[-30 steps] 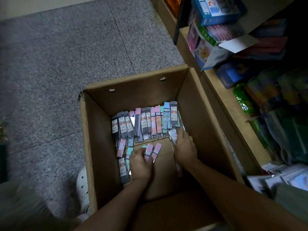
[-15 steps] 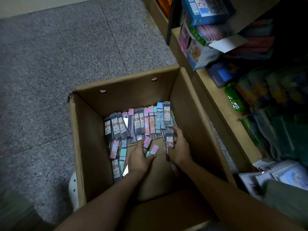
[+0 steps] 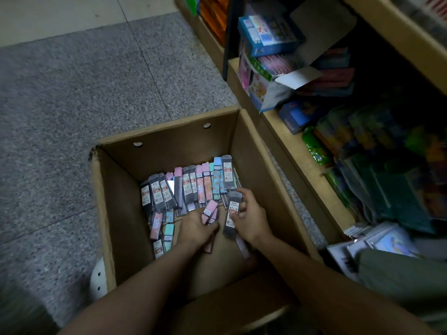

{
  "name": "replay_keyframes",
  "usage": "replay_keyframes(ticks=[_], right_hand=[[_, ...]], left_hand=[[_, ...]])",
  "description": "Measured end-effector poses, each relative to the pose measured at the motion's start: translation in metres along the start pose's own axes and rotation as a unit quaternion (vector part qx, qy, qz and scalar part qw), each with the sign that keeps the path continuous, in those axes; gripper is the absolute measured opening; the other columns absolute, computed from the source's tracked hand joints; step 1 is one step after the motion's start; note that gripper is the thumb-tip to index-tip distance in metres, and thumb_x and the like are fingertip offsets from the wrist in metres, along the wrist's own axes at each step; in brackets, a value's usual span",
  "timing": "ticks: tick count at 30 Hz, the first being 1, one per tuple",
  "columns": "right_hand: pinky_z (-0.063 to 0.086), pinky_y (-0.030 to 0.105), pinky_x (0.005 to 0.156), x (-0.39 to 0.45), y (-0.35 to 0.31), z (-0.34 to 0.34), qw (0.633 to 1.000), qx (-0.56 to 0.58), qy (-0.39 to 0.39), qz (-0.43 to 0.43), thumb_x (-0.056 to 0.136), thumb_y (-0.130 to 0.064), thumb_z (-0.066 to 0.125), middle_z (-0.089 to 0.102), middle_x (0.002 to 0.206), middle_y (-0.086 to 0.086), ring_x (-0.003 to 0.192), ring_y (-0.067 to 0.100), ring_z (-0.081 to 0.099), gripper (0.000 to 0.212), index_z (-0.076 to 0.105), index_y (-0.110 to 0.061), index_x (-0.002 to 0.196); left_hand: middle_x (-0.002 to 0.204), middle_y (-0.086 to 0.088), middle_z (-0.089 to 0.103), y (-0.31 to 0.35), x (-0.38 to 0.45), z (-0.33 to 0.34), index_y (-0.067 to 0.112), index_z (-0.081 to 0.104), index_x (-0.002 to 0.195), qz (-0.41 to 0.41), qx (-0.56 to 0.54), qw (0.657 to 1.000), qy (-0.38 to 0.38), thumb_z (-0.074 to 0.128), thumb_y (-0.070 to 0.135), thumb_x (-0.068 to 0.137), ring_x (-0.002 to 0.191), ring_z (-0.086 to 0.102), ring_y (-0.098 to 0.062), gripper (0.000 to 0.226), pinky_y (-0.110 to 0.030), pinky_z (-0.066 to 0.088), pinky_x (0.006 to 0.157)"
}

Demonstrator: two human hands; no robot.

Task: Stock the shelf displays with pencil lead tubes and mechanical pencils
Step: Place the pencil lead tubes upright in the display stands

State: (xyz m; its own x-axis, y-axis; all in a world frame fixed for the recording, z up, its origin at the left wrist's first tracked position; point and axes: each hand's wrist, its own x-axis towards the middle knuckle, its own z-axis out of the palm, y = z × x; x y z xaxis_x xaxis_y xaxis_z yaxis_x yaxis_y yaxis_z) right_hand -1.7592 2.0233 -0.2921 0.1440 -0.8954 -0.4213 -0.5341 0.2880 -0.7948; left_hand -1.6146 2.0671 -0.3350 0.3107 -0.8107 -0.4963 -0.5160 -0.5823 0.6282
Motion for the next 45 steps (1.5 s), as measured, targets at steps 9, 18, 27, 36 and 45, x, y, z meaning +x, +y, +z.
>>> replay_keyframes(ticks=[9,18,27,36,45], right_hand=[[0.051,0.013,0.066,-0.039,-0.06,-0.048,0.992,0.055,0.062,-0.093,0.085,0.004,0.066,0.061,0.087,-0.008,0.064,-0.007,0.059,0.062,0.044,-0.024,0.136],[0.058,0.043,0.074,-0.093,-0.141,-0.133,0.964,0.077,0.162,-0.196,0.079,-0.007,0.076,0.062,0.094,0.01,0.071,0.025,0.067,0.061,0.044,-0.049,0.11],[0.056,0.019,0.061,-0.141,-0.184,-0.22,0.931,-0.004,0.266,-0.249,0.079,-0.021,0.08,0.069,0.082,-0.005,0.07,0.001,0.069,0.046,0.044,-0.042,0.097],[0.059,0.046,0.072,-0.152,-0.212,-0.301,0.89,-0.058,0.383,-0.241,0.087,-0.022,0.073,0.063,0.087,0.0,0.075,0.019,0.069,0.026,0.051,-0.023,0.101],[0.049,0.028,0.068,-0.105,-0.277,-0.353,0.822,-0.12,0.491,-0.261,0.091,-0.018,0.066,0.056,0.08,-0.01,0.074,0.003,0.056,0.019,0.05,-0.012,0.1]], left_hand=[[0.086,0.001,0.07,0.082,-0.019,-0.11,0.015,0.066,0.096,0.212,0.0,0.971,-0.11,0.064,0.025,0.093,0.075,0.058,-0.004,0.011,-0.024,0.047,0.071],[0.091,-0.025,0.064,0.213,-0.09,-0.172,-0.003,0.062,0.106,0.279,-0.136,0.93,-0.199,0.061,0.01,0.093,0.078,0.066,-0.027,0.019,-0.034,0.055,0.07],[0.09,-0.009,0.07,0.294,-0.121,-0.155,0.015,0.06,0.111,0.321,-0.208,0.892,-0.239,0.055,0.029,0.098,0.061,0.065,-0.007,0.02,-0.019,0.049,0.05],[0.07,-0.001,0.067,0.341,-0.104,-0.143,0.014,0.057,0.09,0.241,-0.324,0.865,-0.297,0.055,0.023,0.098,0.042,0.032,-0.002,0.012,-0.015,0.025,0.038],[0.071,-0.007,0.052,0.358,-0.074,-0.155,0.01,0.067,0.092,0.261,-0.303,0.885,-0.238,0.051,0.01,0.096,0.041,0.034,-0.006,0.017,-0.018,0.025,0.039]])
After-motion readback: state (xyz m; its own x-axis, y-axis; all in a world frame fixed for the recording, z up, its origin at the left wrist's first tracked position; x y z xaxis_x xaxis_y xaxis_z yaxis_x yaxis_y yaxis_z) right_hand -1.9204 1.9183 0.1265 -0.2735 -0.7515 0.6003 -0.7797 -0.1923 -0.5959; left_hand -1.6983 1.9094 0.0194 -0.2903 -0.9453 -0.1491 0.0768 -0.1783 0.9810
